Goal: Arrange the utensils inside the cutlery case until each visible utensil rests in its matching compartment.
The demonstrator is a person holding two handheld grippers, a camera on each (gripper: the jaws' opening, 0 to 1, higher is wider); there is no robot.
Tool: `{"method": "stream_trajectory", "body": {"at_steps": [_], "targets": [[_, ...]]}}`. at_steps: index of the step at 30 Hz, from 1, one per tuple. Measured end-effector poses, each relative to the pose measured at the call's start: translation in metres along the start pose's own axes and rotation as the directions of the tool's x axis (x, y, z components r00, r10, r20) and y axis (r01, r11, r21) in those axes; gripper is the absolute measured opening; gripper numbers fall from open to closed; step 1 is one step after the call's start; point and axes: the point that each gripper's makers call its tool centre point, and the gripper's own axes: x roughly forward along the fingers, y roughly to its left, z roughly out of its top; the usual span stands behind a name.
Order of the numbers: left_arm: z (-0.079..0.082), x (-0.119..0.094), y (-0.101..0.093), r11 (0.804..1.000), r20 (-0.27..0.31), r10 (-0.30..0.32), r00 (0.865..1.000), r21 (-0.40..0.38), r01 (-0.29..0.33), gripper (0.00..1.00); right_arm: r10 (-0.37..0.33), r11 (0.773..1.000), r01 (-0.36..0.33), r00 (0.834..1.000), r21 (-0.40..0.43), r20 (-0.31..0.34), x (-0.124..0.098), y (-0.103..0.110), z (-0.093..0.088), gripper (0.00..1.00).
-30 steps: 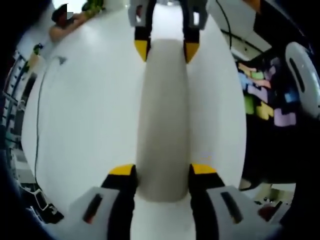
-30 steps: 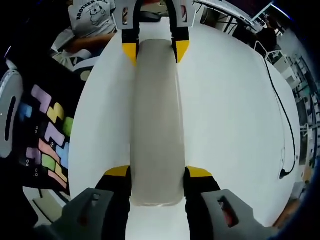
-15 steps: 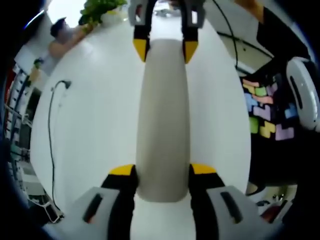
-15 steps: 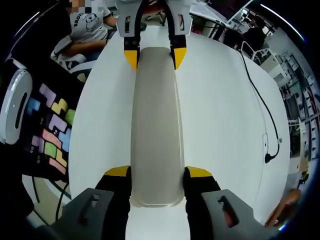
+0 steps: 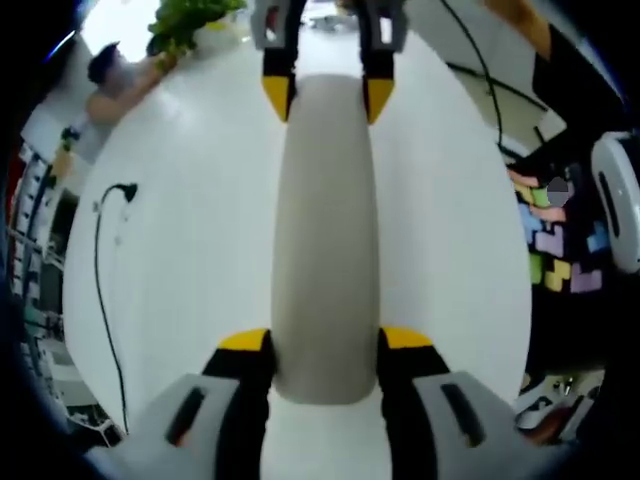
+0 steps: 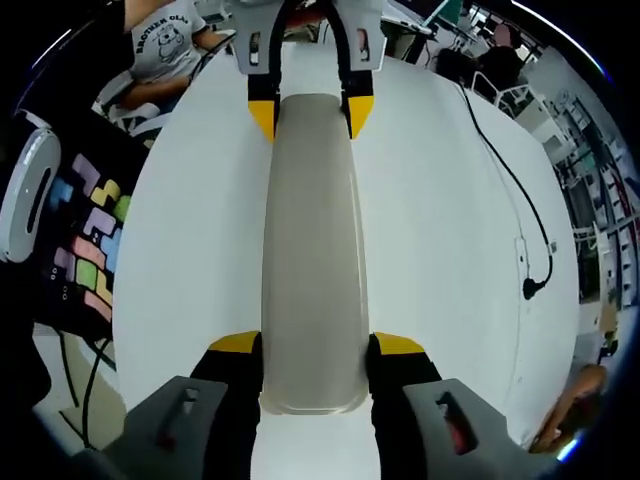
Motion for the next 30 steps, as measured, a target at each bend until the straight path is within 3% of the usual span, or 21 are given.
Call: {"method": "stream_trajectory", "body": {"at_steps": [14,30], "targets": [[-0.008,0.022,0.011,1.000,-0.036,-0.017,0.999,0.001,0.017,0.43,0.038,0.999,-0.038,0.999,0.000,-0.002,0.032,-0.020,-0.007,0.42],[-0.009,0.041,0.015,0.999,-0.054,-0.050,0.997,0.002,0.050,0.44,0.071,0.997,-0.070,0.996,0.028,-0.055,0.052,-0.021,-0.020,0.42]]}}
